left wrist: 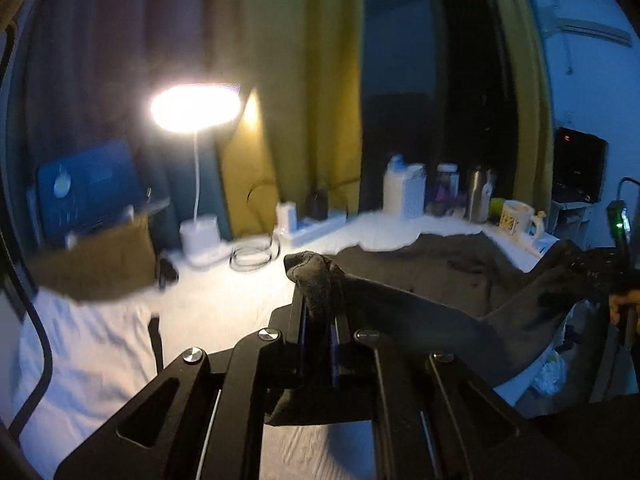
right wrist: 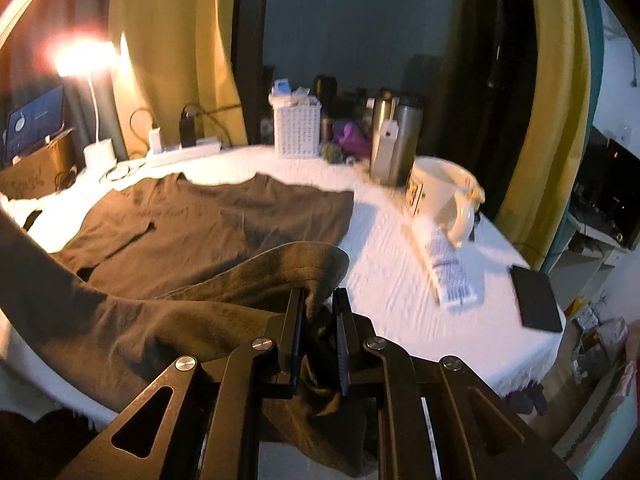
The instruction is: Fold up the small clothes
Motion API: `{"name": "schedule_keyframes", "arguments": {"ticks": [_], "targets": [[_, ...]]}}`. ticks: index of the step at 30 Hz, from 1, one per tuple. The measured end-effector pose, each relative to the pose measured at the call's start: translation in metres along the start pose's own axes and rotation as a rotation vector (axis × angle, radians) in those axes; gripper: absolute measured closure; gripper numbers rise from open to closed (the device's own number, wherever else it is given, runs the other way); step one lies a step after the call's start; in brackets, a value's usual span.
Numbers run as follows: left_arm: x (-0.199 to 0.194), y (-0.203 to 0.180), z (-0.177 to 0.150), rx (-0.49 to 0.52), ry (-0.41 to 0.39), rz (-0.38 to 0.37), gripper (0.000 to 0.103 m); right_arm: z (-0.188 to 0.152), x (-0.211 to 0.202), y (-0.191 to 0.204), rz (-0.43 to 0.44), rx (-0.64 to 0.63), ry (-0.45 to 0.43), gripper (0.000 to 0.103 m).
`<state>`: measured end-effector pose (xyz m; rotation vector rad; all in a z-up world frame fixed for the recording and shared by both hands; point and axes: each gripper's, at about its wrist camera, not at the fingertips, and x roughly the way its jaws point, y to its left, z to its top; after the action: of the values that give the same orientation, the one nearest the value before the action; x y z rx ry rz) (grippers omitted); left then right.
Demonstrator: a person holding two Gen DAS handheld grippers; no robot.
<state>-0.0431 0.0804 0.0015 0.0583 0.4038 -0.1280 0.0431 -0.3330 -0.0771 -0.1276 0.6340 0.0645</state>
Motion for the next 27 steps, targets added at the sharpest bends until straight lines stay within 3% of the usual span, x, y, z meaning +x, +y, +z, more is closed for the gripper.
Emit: {"name": "schedule_keyframes", "arguments": {"ticks": [3, 6, 10, 16, 19, 22, 26, 27], "targets": [[0.014, 0.000, -0.021, 0.010, 0.102, -0.037, 0.096, -0.008, 0.011, 0.001, -0.037, -0.025, 0.025, 0.089], [0.035, 0.010, -0.071, -0.036, 0.318, -0.076, 0.096, -0.032, 0.028, -0.006, -0.040, -0.010, 0.100, 0.089], [0.042, 0.010, -0.117, -0.078, 0.537, -0.158, 0.096, -0.056, 0.035, -0.015, -0.043, 0.019, 0.150, 0.089], [0.030, 0.004, -0.113, -0.065, 0.582, -0.187, 0.094, -0.058, 0.034, -0.013, -0.054, 0.016, 0.144, 0.089], [0.027, 0.012, -0.107, -0.111, 0.572, -0.181, 0.086, -0.058, 0.033, -0.013, -0.047, 0.025, 0.147, 0.089], [0.016, 0.027, -0.093, -0.144, 0.515, -0.190, 0.073, -0.058, 0.029, -0.015, -0.033, 0.040, 0.149, 0.089], [0.001, 0.042, -0.067, -0.166, 0.384, -0.194, 0.045, -0.058, 0.027, -0.017, -0.023, 0.046, 0.145, 0.089], [0.004, 0.042, -0.060, -0.171, 0.360, -0.170, 0.045, -0.058, 0.026, -0.017, -0.022, 0.046, 0.143, 0.089]]}}
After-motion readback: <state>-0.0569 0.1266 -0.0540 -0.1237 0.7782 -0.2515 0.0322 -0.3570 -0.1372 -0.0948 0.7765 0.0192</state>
